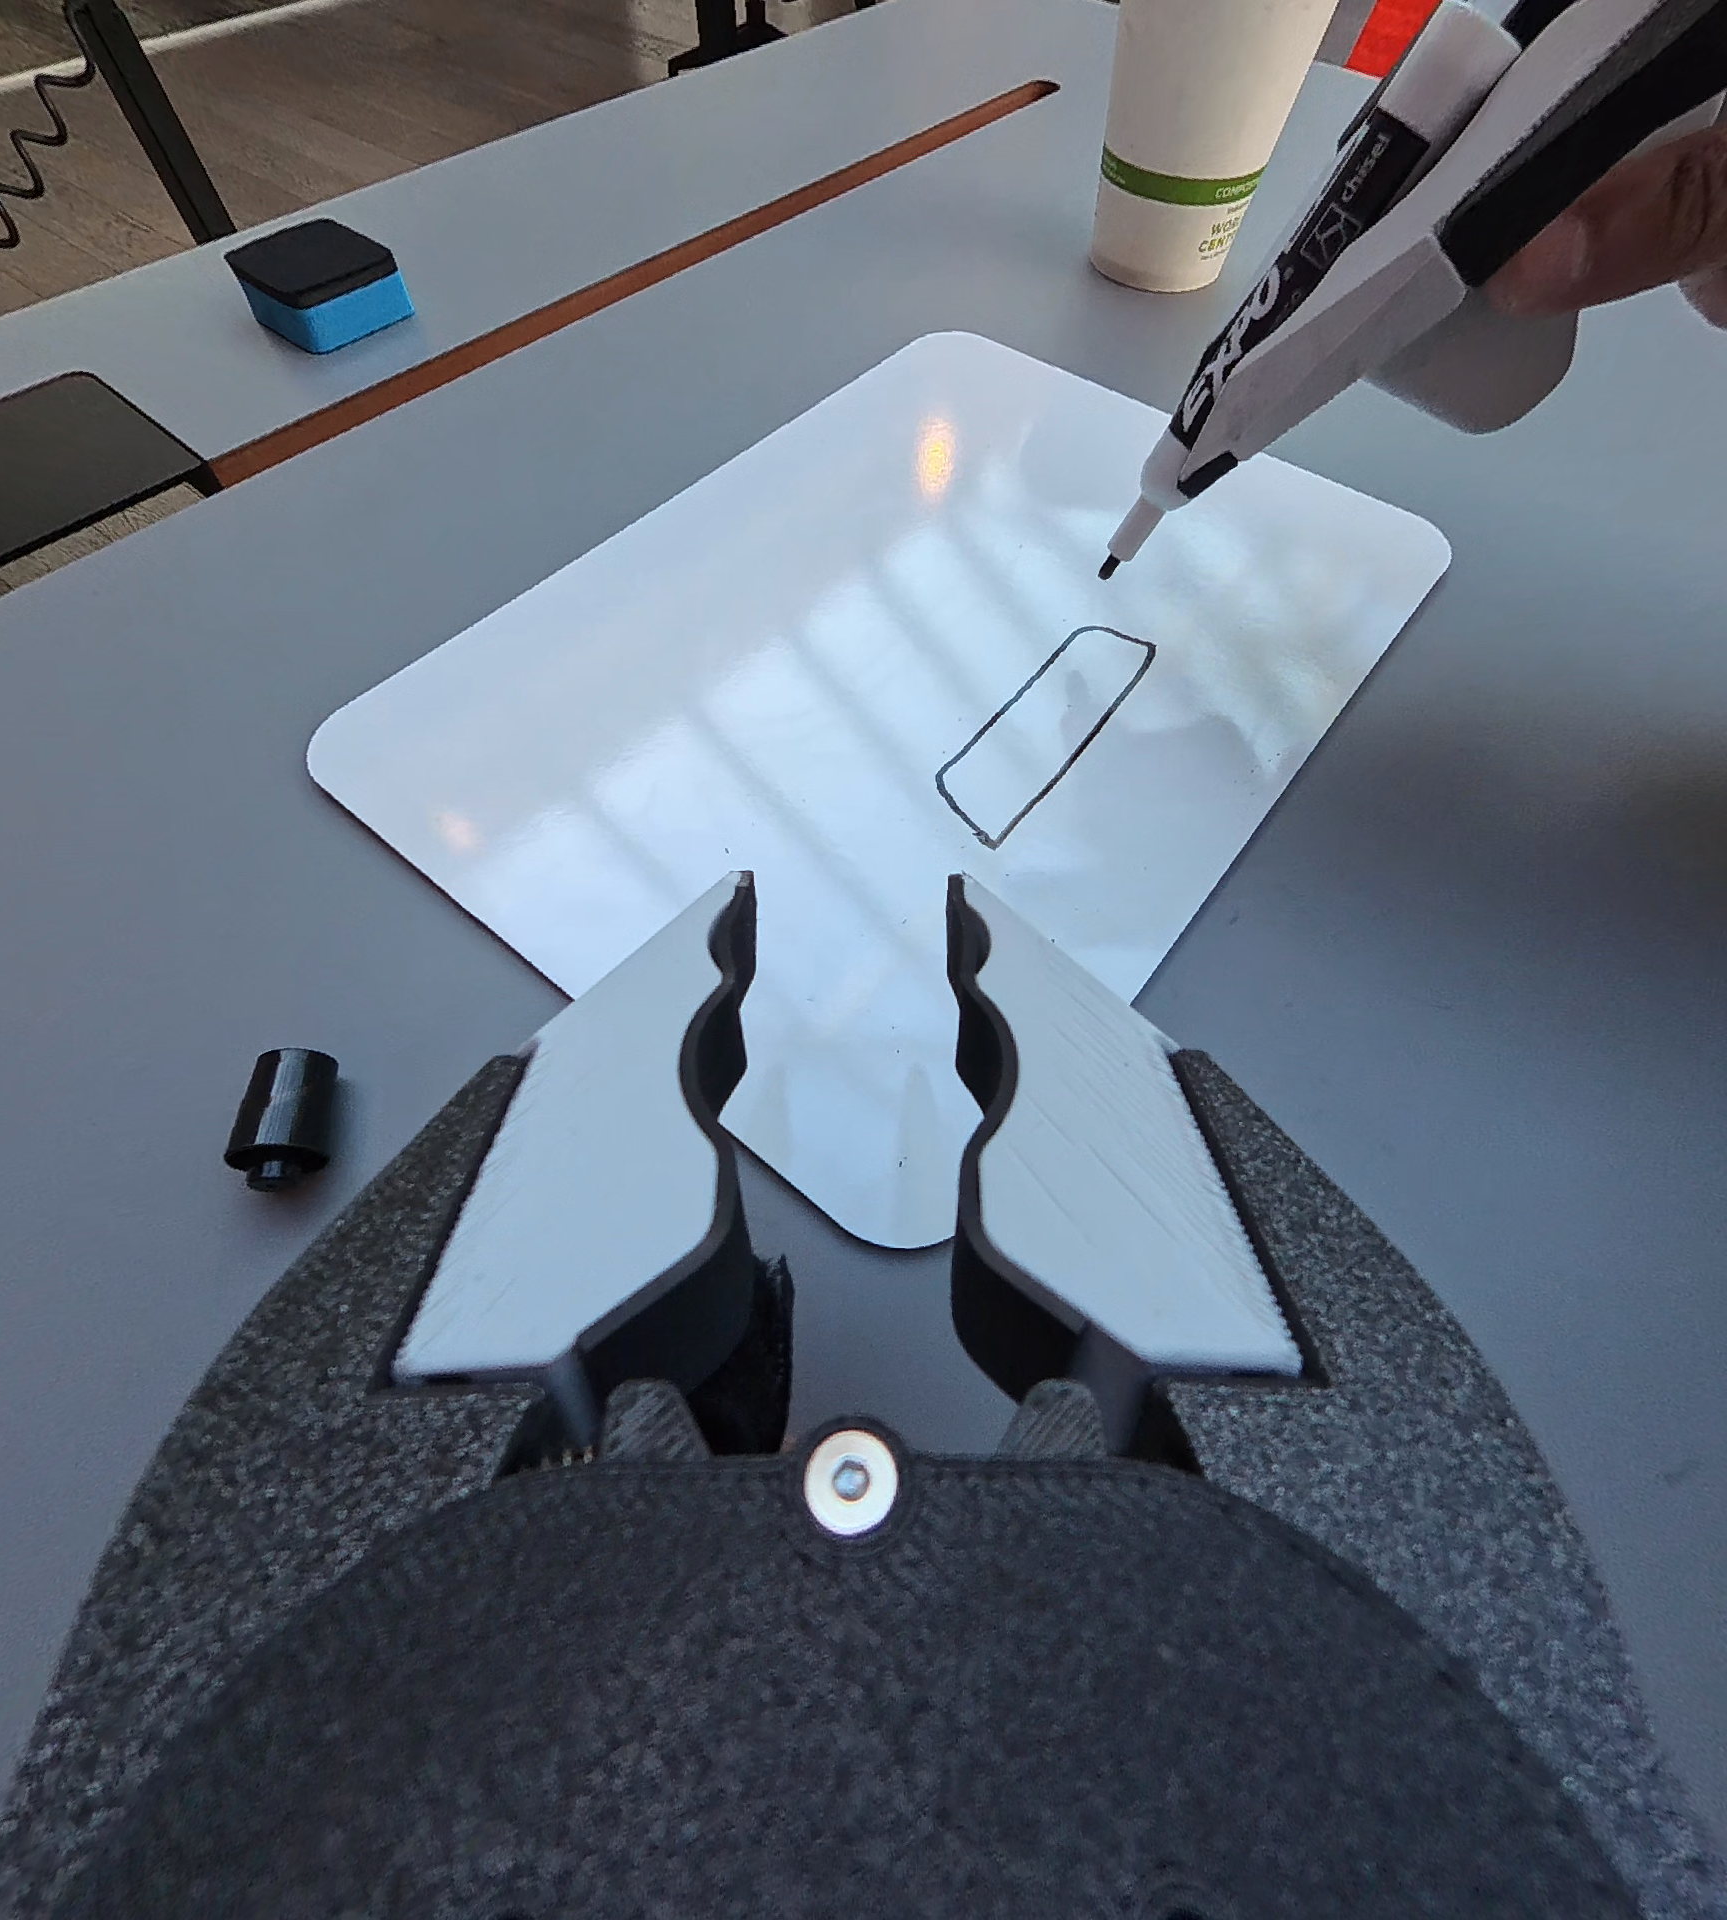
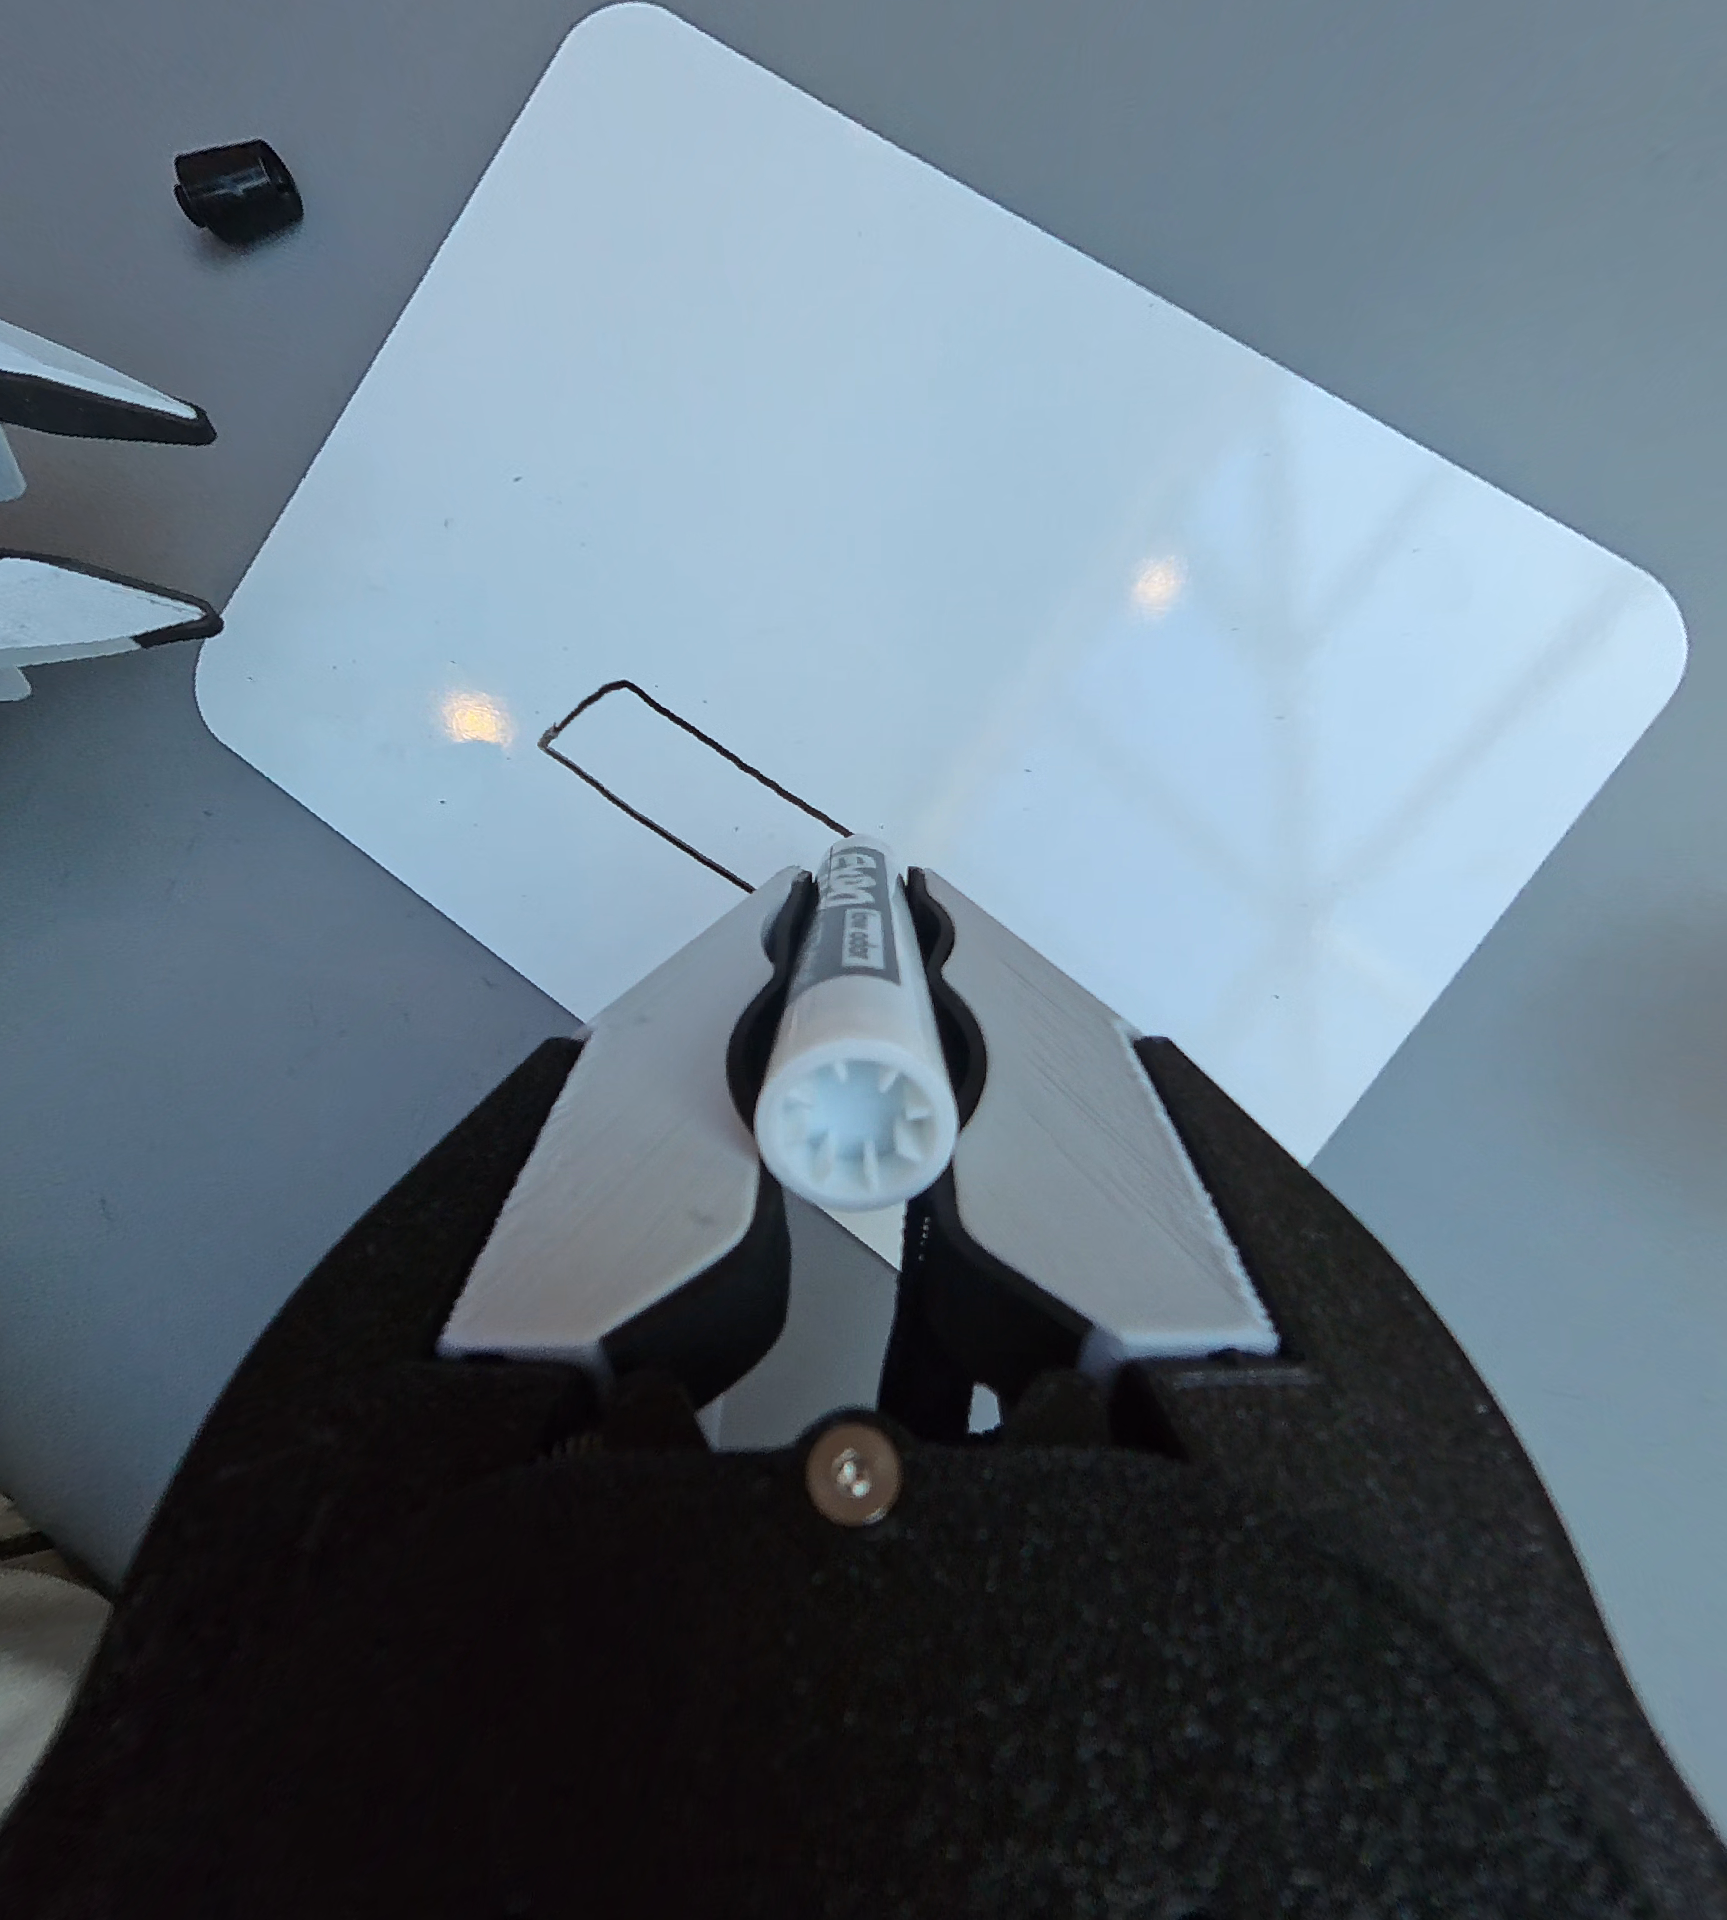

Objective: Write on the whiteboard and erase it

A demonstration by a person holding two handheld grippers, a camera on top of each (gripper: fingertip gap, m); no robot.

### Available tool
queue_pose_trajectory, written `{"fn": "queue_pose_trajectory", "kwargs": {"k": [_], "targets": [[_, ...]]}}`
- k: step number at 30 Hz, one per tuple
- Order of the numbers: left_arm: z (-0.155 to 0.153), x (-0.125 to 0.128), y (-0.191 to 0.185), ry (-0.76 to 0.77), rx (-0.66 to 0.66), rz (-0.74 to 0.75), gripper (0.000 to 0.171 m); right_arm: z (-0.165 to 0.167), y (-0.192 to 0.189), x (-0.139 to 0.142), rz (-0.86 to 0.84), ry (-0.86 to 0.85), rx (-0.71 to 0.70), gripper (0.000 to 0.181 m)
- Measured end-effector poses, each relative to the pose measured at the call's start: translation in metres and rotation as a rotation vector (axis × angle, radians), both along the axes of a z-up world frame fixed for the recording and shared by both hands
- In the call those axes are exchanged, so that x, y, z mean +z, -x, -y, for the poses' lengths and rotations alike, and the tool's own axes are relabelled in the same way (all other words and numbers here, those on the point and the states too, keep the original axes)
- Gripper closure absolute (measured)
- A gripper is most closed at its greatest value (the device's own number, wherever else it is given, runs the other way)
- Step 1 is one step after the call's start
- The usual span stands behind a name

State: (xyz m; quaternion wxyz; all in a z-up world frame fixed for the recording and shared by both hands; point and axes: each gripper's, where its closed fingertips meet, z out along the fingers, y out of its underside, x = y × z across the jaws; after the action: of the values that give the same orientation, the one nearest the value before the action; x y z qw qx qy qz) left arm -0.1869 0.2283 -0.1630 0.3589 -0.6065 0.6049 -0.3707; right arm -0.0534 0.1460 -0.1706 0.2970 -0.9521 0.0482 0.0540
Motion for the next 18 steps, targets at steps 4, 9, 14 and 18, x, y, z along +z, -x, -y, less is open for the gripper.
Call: {"fn": "queue_pose_trajectory", "kwargs": {"k": [4,9,14,18], "targets": [[-0.001,0.001,0.000,0.002,0.003,0.003,0.135,-0.005,0.008,-0.001,-0.006,-0.002,0.021,0.163],[-0.001,0.002,0.000,-0.002,0.003,0.003,0.135,-0.017,0.023,-0.004,-0.014,-0.010,0.066,0.163],[-0.002,0.002,0.000,-0.002,0.005,0.000,0.135,-0.033,0.039,-0.006,-0.017,-0.009,0.140,0.163],[-0.001,0.002,0.000,-0.007,0.005,-0.001,0.135,-0.044,0.051,-0.011,-0.033,0.024,0.195,0.163]]}}
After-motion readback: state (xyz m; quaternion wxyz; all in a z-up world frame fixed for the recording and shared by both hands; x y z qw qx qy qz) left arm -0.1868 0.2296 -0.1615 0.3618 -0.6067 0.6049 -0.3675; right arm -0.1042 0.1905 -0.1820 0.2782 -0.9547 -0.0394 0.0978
